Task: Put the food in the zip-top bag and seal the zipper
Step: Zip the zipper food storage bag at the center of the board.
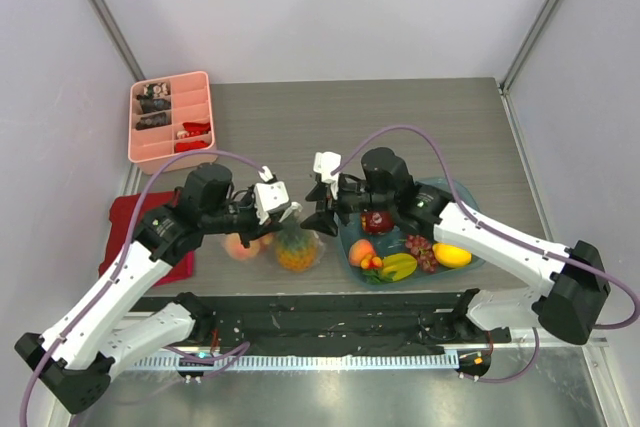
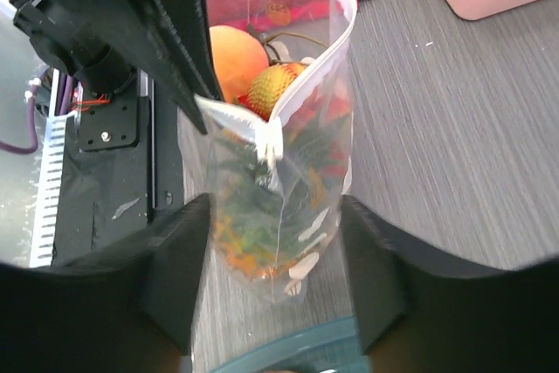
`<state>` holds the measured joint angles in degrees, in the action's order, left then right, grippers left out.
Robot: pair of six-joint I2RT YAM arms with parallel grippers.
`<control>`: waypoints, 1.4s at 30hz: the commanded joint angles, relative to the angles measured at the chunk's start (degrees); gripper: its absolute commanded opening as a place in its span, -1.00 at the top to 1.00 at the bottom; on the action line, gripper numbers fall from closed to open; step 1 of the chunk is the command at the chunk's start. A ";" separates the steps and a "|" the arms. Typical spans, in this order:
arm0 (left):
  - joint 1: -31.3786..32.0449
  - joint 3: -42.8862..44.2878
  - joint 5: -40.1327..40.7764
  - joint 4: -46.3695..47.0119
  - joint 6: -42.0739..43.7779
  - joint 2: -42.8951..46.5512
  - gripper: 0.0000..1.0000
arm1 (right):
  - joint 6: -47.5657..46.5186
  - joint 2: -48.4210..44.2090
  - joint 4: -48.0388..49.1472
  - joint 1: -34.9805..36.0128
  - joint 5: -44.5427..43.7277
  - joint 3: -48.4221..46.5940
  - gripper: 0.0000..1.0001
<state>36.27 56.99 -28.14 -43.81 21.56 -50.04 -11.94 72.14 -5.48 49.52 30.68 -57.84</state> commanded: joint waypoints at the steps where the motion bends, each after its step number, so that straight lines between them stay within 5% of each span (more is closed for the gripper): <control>1: 0.20 2.86 -2.27 4.70 -0.90 -0.76 0.99 | -0.53 1.60 5.21 0.84 0.17 -3.06 -0.19; 4: 0.29 3.04 -2.53 5.23 -1.08 -1.02 0.99 | -1.23 2.48 4.77 1.72 0.17 -3.33 0.06; 10: 0.29 2.25 -2.01 5.23 -0.29 0.38 0.99 | -2.12 2.31 4.60 1.81 -0.88 -3.50 0.98; 16: 0.20 5.58 1.42 4.25 -2.66 3.10 0.32 | -4.66 0.37 4.68 1.90 -1.76 -2.45 0.98; 27: 0.29 8.05 -4.81 8.57 0.32 -1.63 -0.06 | -6.60 -0.24 4.33 2.07 -1.14 -2.80 0.98; 34: 0.55 9.45 -6.23 9.18 4.10 -6.12 -0.06 | -7.48 -0.51 4.24 2.43 -0.97 -2.63 0.98; 42: 1.96 7.97 -6.66 9.19 6.91 -6.92 0.63 | -7.30 -1.04 3.98 2.60 -1.06 -2.45 0.98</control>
<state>37.58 63.77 -32.99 -36.88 25.45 -57.78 -18.37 74.13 -4.82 51.70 29.45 -58.63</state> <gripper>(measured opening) 0.255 0.017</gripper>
